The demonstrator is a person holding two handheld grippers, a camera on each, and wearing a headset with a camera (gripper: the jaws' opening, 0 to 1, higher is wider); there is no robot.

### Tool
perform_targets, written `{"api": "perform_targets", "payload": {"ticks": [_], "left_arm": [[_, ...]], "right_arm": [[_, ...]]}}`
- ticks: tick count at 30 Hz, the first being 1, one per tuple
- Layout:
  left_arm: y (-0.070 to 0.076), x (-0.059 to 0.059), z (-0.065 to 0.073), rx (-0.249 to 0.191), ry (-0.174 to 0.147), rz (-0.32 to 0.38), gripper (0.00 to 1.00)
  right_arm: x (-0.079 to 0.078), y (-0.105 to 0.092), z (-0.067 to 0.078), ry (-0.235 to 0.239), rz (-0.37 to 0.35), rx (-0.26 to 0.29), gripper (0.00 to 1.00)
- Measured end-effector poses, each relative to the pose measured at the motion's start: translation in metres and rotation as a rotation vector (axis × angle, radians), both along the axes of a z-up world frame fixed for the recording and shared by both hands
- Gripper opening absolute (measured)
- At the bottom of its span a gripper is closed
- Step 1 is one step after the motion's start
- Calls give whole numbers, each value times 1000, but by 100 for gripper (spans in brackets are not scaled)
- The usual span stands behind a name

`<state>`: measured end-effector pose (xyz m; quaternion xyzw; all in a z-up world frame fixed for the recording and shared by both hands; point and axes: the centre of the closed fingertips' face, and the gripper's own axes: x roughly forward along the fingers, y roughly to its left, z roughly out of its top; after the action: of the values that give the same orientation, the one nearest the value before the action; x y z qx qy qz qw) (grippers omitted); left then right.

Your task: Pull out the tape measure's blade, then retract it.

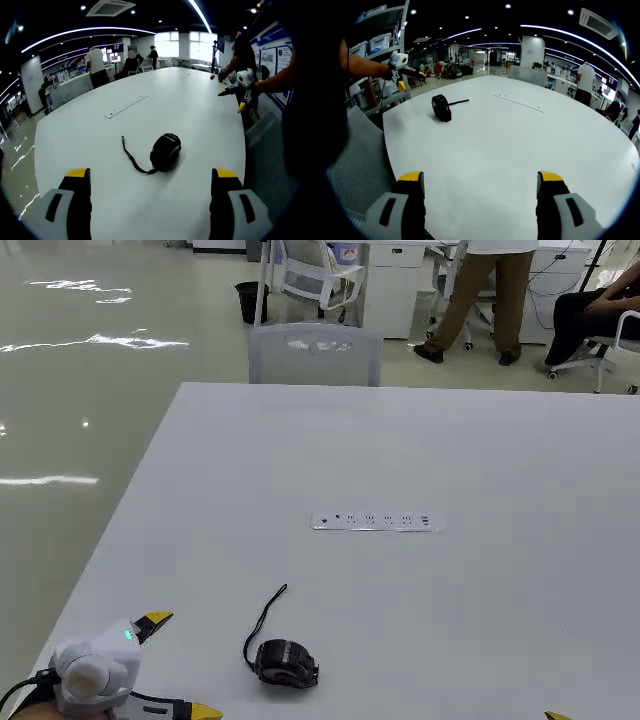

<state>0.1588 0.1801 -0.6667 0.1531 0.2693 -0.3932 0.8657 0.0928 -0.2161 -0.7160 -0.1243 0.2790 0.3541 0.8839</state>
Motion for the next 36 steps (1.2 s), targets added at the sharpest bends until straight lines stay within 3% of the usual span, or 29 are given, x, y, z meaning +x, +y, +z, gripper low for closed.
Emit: {"api": "perform_targets", "payload": {"ticks": [10,21,23,32,36], "left_arm": [[-17,16,-4,16,11,-87,98],[-35,22,-8,77,27,-189,94],[-36,28,-8,84,18,-195,91],[-49,35,-11,113,36,-256,92],[-56,38,-13,106,64,-261,97]], "right_arm": [[1,6,2,3,15,8,96],[10,11,-1,11,33,7,95],[13,12,-1,13,37,5,95],[25,22,2,8,75,1,95],[33,29,4,5,100,-5,95]]}}
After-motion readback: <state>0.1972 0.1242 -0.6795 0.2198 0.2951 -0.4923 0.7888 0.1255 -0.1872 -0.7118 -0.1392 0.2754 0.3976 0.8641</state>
